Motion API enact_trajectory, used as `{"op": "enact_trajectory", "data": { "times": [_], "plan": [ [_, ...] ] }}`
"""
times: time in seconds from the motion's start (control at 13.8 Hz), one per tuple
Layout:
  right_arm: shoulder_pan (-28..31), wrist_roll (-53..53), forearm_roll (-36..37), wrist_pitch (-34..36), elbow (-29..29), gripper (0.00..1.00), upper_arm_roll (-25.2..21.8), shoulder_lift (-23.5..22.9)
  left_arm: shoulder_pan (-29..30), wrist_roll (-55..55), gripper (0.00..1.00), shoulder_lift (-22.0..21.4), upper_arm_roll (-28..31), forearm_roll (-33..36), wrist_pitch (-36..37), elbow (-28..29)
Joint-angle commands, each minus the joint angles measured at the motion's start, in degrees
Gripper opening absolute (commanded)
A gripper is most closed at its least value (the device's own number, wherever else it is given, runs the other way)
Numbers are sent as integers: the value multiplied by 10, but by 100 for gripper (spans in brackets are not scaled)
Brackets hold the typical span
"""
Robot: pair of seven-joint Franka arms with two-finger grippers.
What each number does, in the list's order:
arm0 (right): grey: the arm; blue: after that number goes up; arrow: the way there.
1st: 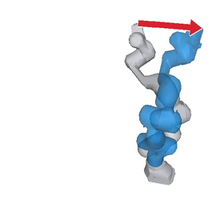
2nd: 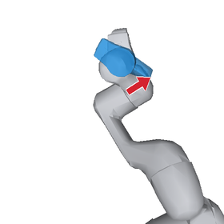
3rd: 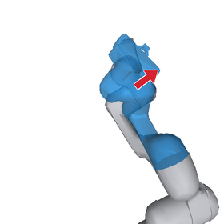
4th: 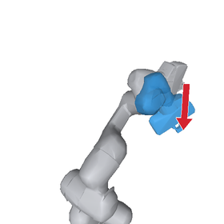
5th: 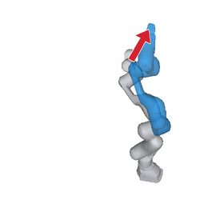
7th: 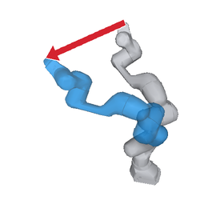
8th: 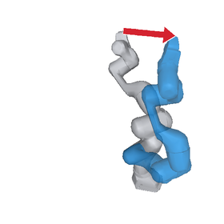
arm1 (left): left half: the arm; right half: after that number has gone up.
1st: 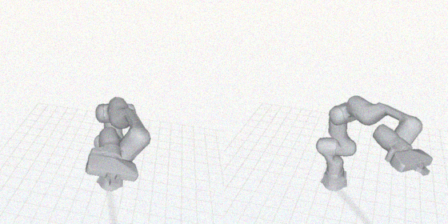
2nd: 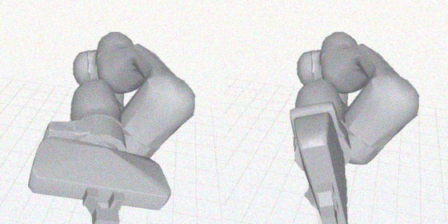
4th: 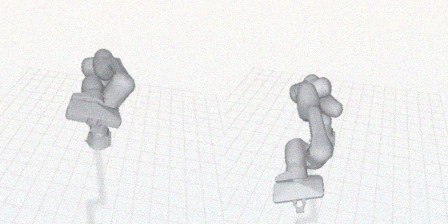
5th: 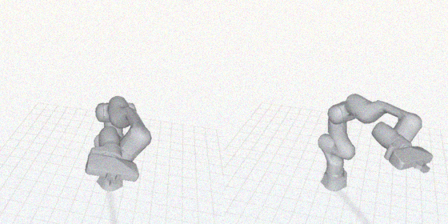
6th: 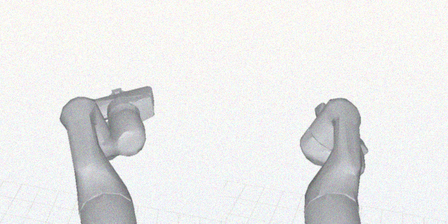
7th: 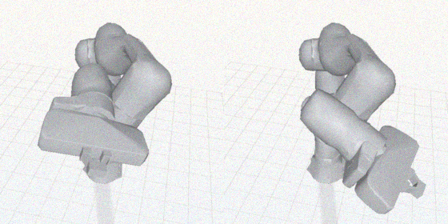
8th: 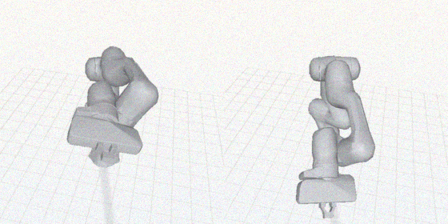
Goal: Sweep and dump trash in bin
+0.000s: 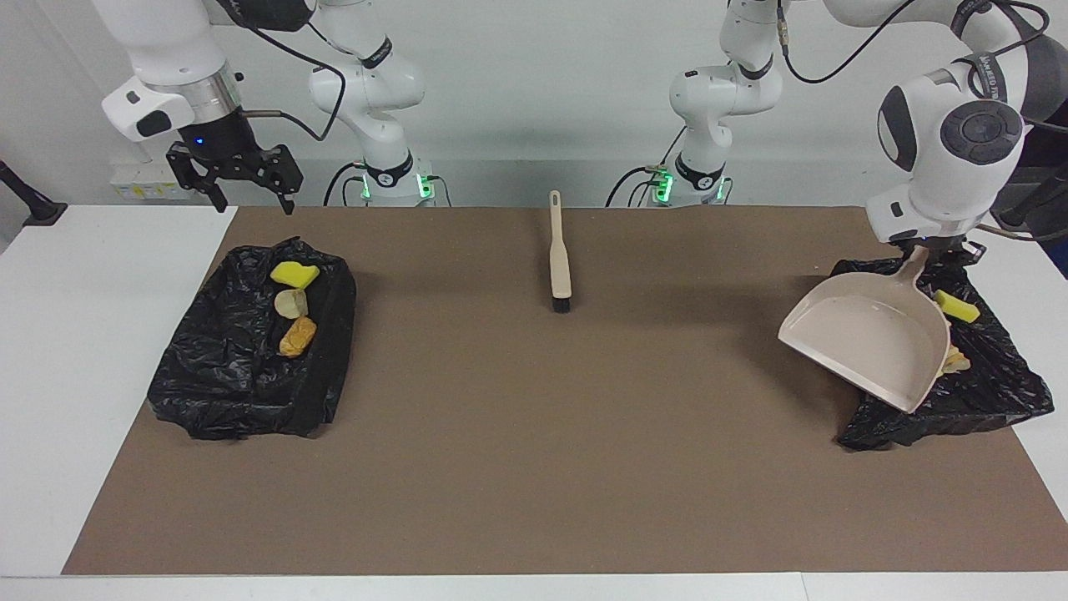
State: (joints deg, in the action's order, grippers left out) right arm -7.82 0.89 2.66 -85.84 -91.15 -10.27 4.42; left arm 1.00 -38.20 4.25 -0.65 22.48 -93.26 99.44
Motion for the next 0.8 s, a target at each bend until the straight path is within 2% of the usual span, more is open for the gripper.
{"op": "enact_trajectory", "data": {
  "times": [0.0, 0.22, 0.44, 0.73],
  "plan": [
    [-2, 9, -24, 16, -28, 100, -2, 25, -53, 136, 0, -19, 8, -63, 6, 14],
    [-2, 21, -13, 17, -25, 100, 2, 29, -115, 301, 0, -16, 8, -149, -18, 12],
    [-4, 28, -3, 11, -36, 100, 5, 45, -178, 415, 0, -14, 8, -211, -69, 11],
    [-4, 27, 3, 12, -36, 100, 6, 45, -251, 532, 0, -6, 8, -252, -124, 8]
  ]
}}
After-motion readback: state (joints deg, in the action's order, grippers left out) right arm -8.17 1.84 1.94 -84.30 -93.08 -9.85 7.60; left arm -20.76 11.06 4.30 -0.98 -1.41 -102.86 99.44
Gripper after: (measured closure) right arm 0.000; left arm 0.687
